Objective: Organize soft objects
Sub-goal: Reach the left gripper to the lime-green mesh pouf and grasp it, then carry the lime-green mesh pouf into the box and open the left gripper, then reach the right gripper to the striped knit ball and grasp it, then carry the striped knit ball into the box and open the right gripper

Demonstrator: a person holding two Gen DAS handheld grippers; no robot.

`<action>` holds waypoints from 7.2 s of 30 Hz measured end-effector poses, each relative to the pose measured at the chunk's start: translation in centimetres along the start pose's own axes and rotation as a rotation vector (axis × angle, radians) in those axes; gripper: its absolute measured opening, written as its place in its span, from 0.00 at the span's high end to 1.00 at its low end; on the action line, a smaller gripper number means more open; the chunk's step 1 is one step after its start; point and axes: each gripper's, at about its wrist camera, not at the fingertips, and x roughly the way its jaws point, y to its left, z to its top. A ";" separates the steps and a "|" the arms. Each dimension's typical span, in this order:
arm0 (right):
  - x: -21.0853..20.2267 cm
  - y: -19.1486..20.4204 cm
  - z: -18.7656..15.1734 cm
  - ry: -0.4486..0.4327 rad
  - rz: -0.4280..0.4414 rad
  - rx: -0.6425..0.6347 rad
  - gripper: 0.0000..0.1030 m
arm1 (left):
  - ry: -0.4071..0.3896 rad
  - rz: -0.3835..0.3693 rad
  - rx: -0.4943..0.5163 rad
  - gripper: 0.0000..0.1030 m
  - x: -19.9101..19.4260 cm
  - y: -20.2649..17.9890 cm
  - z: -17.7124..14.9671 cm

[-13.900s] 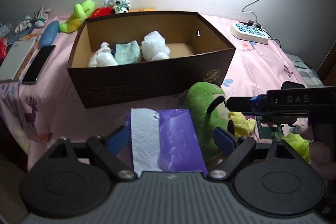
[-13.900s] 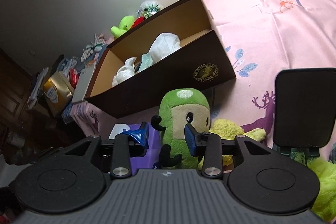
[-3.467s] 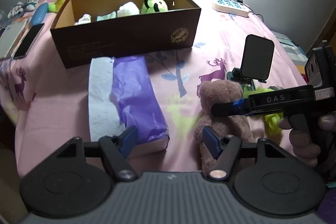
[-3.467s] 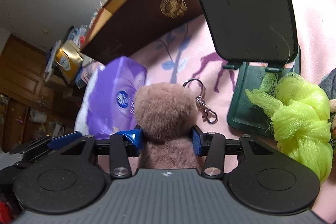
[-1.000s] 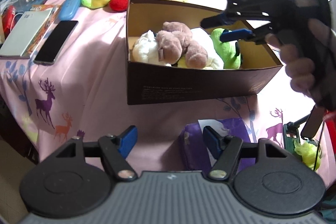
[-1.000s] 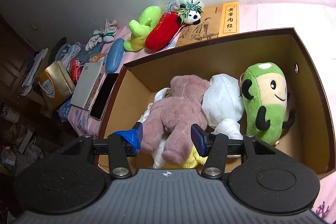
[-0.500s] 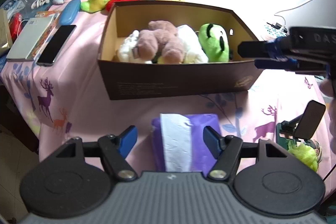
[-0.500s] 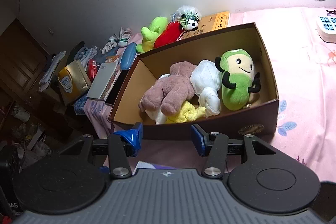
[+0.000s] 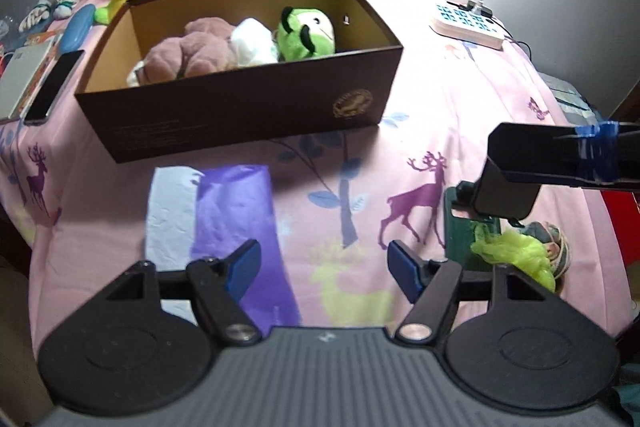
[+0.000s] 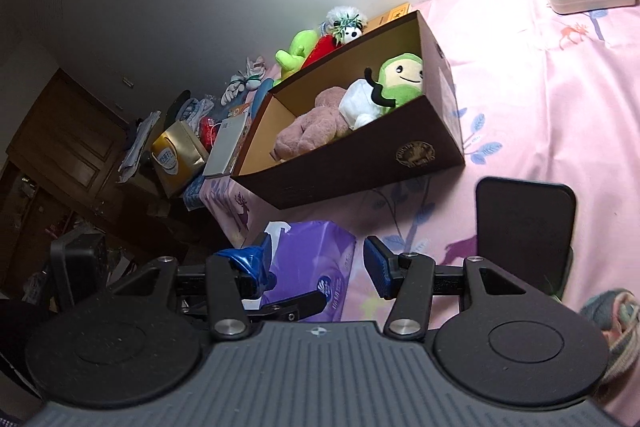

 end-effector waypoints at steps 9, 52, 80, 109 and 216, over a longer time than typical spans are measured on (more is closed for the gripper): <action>-6.5 -6.0 -3.8 -0.063 -0.143 0.112 0.65 | 0.060 -0.166 0.131 0.32 2.5 -6.8 -1.9; -7.8 -9.7 -6.6 -0.071 -0.207 0.256 0.66 | 0.061 -0.350 0.233 0.53 4.4 -11.5 -5.4; 3.8 -0.9 -3.7 -0.003 -0.164 0.232 0.66 | -0.286 -0.183 0.127 0.53 -3.9 8.7 5.6; 3.2 1.3 -5.5 -0.164 -0.389 0.397 0.66 | -0.122 -0.069 0.035 0.50 9.6 21.8 18.0; 24.1 2.6 13.7 0.325 -0.713 -0.379 0.74 | -0.051 -0.094 -0.043 0.34 0.8 17.6 3.3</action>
